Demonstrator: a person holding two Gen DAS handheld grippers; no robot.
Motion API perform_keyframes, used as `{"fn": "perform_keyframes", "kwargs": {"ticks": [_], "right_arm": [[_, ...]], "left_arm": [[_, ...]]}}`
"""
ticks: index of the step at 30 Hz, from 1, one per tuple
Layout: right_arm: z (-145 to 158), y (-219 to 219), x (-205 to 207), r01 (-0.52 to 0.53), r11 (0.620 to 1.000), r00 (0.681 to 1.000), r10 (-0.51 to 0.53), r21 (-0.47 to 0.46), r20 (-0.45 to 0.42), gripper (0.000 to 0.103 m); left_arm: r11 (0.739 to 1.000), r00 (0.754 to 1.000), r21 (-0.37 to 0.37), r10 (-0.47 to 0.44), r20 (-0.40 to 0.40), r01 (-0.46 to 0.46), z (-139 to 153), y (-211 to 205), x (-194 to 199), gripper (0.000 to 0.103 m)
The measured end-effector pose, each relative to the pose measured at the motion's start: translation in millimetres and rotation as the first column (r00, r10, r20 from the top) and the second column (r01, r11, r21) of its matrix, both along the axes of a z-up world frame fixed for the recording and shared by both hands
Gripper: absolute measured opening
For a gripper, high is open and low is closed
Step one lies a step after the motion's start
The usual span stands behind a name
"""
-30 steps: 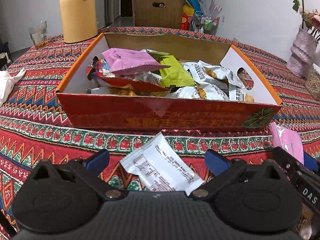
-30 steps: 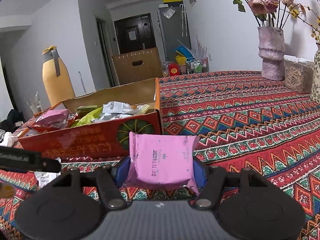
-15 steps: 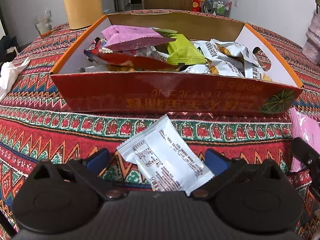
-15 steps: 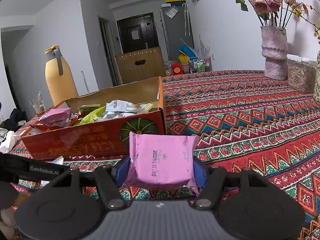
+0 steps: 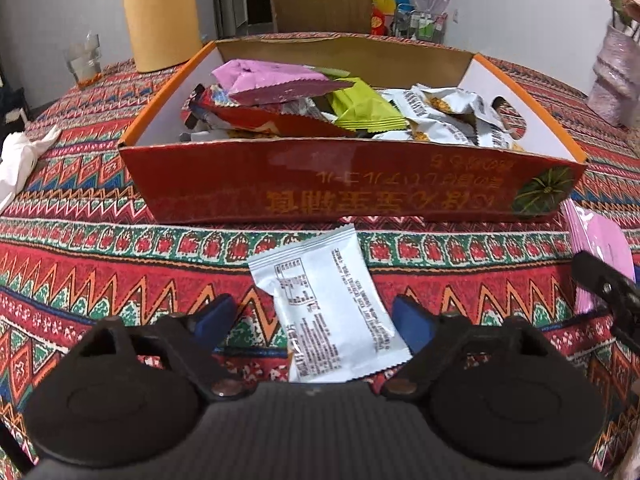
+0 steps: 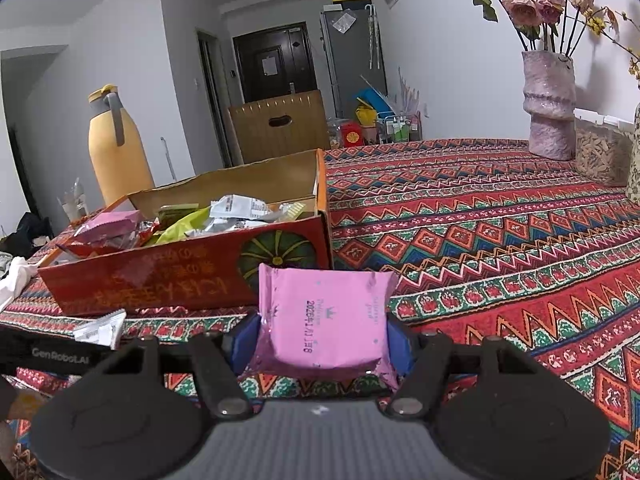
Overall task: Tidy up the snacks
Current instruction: 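Grasp a pink packet with the right tool while the left tool grasps a white cracker packet, then carry the pink packet and white cracker packet over the box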
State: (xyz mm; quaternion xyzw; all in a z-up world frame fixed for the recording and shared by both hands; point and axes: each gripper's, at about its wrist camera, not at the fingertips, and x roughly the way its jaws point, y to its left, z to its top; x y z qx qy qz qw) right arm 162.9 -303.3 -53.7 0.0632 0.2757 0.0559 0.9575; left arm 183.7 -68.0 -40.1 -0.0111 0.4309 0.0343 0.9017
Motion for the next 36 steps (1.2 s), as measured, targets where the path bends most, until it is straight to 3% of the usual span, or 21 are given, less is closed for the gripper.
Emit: {"fn": "perform_keyframes", "kwargs": {"ticks": [1, 3, 6, 14, 21, 36], "right_arm": [[0, 0, -1, 0.003, 1.000, 1.000, -0.003, -0.001, 0.003, 0.065], [0, 0, -1, 0.004, 1.000, 1.000, -0.004, -0.003, 0.007, 0.065], [0, 2, -2, 0.004, 1.000, 1.000, -0.004, -0.012, 0.013, 0.065], [2, 6, -6, -0.001, 0.999, 0.999, 0.002, -0.036, 0.041, 0.065], [14, 9, -19, -0.019, 0.998, 0.996, 0.024, -0.056, 0.084, 0.065], [69, 39, 5, -0.072, 0.986, 0.974, 0.102, -0.151, 0.201, 0.065]], "left_arm": [[1.000, 1.000, 0.000, -0.010, 0.005, 0.010, 0, -1, -1, 0.078], [0.999, 0.999, 0.001, -0.041, 0.023, 0.041, 3, -3, -5, 0.051], [0.997, 0.997, 0.003, -0.073, 0.040, 0.073, 4, -5, -9, 0.042], [0.994, 0.991, -0.012, -0.104, 0.082, 0.105, 4, -1, -18, 0.042], [0.992, 0.978, -0.008, -0.127, 0.166, 0.130, 25, 5, -30, 0.042], [0.989, 0.902, 0.043, -0.147, 0.406, 0.141, 99, 6, -17, 0.042]]}}
